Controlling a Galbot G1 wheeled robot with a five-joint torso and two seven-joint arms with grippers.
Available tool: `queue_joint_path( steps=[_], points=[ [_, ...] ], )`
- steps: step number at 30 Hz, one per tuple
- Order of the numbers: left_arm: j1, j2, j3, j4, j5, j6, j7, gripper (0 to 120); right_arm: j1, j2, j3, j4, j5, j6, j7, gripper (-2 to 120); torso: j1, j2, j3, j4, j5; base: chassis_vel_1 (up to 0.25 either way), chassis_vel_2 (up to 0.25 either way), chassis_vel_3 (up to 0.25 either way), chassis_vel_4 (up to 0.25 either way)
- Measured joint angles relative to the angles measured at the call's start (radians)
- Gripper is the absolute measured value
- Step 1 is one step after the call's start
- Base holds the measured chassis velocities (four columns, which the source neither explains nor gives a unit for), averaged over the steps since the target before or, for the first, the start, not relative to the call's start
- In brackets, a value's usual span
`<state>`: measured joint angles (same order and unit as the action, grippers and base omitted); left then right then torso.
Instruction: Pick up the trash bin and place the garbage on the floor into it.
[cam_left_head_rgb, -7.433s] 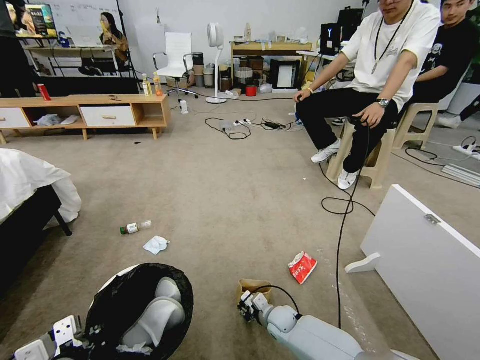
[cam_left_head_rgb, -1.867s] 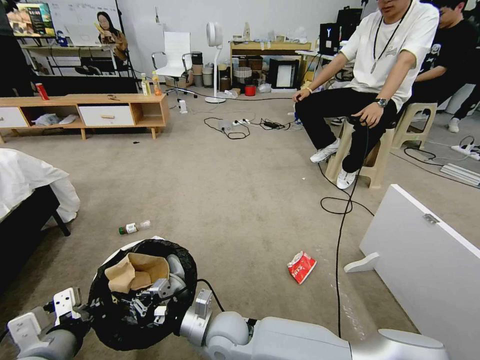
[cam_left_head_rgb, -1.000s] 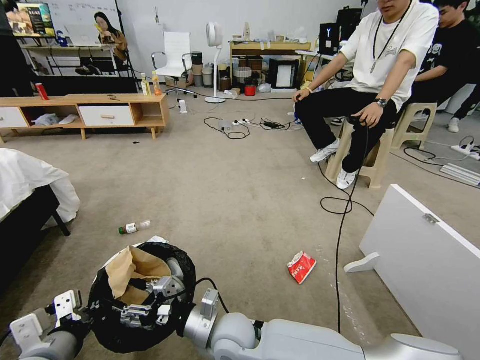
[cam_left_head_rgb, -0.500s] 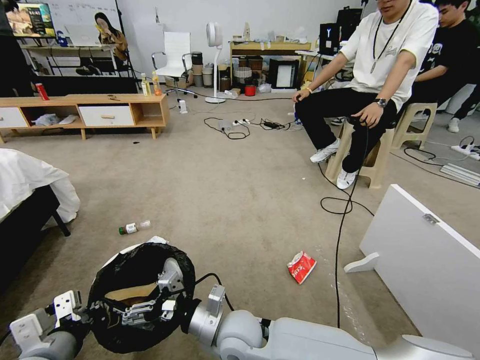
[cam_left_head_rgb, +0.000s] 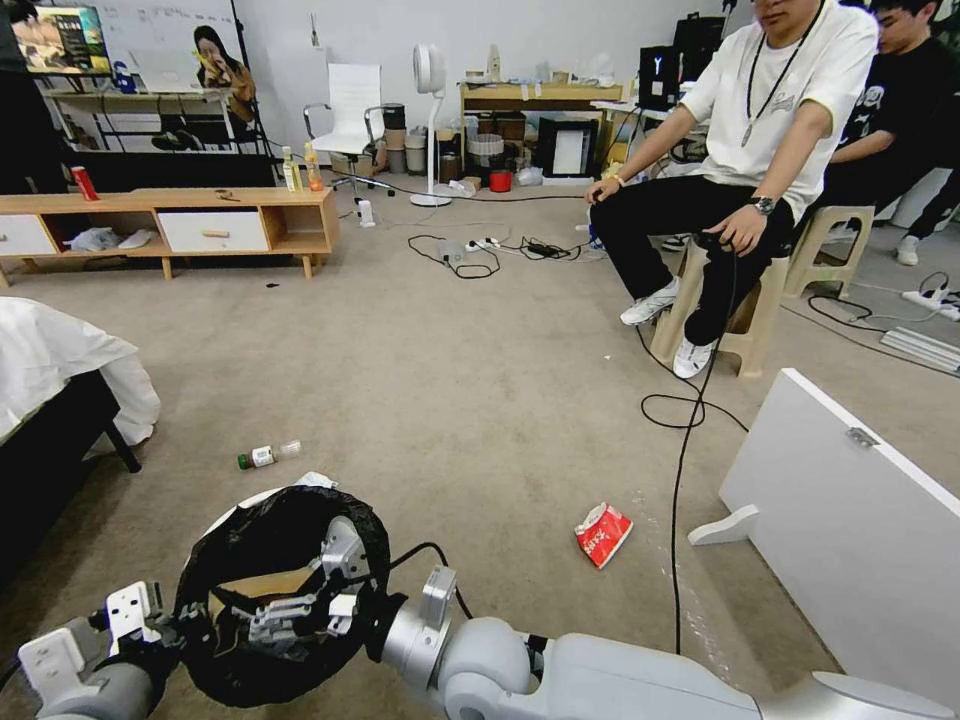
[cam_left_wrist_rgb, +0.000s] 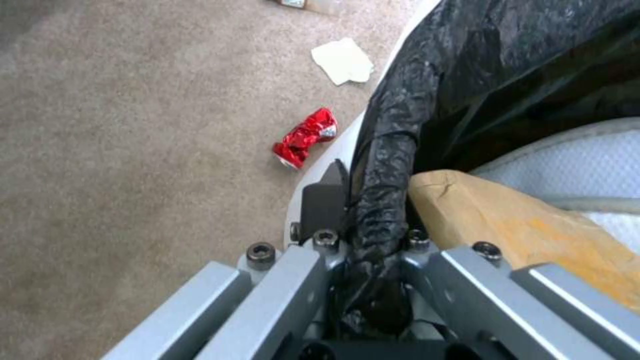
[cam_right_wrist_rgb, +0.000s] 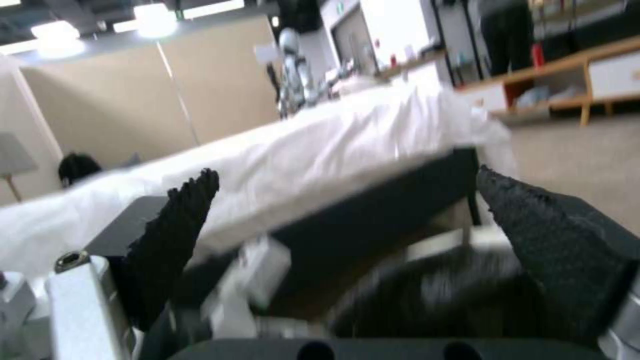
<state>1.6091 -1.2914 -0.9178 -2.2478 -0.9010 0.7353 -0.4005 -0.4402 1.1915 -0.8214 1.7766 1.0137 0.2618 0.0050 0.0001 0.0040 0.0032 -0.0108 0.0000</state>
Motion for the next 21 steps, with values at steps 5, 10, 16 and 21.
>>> queue_joint_path(
  steps=[5, 10, 16, 21],
  points=[
    [-0.01, 0.009, -0.017, 0.005, -0.006, 0.0, -0.008, 1, 0.002, -0.037, 0.083, 0.058, 0.002, 0.0, 0.003, 97, 0.0, 0.0, 0.0, -0.0003, 0.0001, 0.0, 0.0, 0.0, 0.0],
    [-0.013, 0.02, -0.043, 0.01, -0.024, 0.0, -0.015, 1, 0.0, -0.08, 0.152, 0.088, 0.002, -0.001, 0.004, 97, 0.0, 0.0, 0.0, 0.0001, 0.0, 0.0, 0.0, 0.0, 0.0],
    [-0.025, 0.04, -0.082, 0.008, -0.088, 0.0, -0.044, 1, -0.037, -0.167, 0.313, 0.132, -0.006, -0.002, 0.002, 97, 0.0, 0.0, 0.0, -0.0002, 0.0, 0.0, 0.0, 0.0, 0.0],
    [-0.033, 0.075, -0.155, 0.015, -0.134, 0.0, -0.059, 1, -0.115, -0.262, 0.493, 0.192, -0.041, -0.003, -0.005, 98, 0.0, 0.0, 0.0, -0.0002, 0.0001, 0.0, 0.0, 0.0, 0.0]
  ],
)
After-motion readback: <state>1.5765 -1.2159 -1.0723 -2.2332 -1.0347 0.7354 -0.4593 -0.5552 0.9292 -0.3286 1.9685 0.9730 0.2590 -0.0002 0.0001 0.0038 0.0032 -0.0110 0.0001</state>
